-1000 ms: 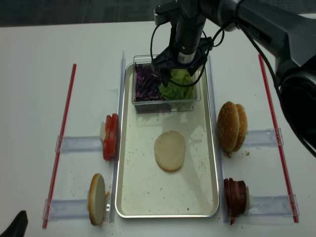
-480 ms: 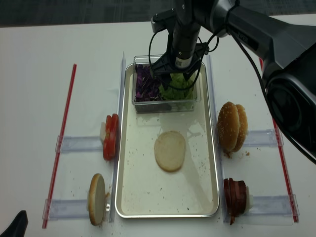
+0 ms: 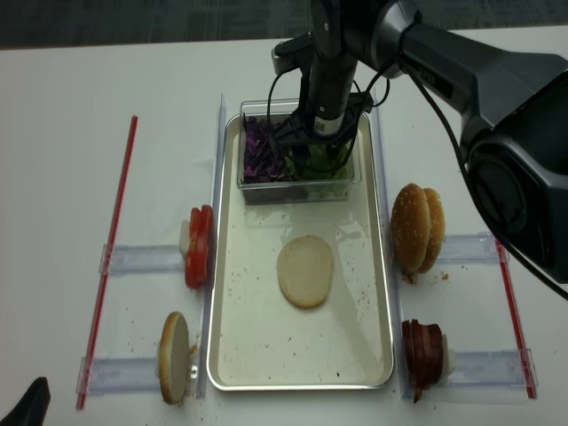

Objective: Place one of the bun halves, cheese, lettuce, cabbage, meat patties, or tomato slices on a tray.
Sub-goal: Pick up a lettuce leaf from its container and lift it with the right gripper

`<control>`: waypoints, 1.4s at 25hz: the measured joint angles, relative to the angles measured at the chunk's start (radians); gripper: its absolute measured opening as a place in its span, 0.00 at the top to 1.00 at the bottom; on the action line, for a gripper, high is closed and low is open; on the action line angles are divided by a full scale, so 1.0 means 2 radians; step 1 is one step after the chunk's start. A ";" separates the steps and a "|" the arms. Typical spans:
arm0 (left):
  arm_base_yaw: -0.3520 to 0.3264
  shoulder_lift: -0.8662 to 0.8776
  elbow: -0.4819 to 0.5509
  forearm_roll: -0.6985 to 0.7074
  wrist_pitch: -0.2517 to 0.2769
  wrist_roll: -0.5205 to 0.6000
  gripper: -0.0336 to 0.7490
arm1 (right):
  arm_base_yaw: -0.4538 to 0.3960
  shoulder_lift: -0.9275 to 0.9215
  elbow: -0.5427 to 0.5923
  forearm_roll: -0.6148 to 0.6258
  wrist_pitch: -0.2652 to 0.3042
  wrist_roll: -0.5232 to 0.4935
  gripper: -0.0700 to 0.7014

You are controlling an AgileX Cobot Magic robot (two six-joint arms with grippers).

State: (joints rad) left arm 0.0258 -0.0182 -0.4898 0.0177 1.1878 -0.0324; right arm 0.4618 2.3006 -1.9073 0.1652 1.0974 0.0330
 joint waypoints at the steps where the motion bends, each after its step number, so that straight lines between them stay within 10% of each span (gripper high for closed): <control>1: 0.000 0.000 0.000 0.000 0.000 0.000 0.19 | 0.000 0.001 0.000 0.000 0.000 0.000 0.30; 16: 0.000 0.000 0.000 0.000 0.000 0.000 0.19 | 0.000 0.005 0.000 -0.002 0.001 -0.011 0.82; 35: 0.000 0.000 0.000 0.000 0.000 0.000 0.19 | 0.000 -0.048 0.000 -0.007 0.010 -0.012 0.85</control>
State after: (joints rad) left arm 0.0258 -0.0182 -0.4898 0.0177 1.1878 -0.0324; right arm 0.4618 2.2049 -1.9073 0.1509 1.1167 0.0091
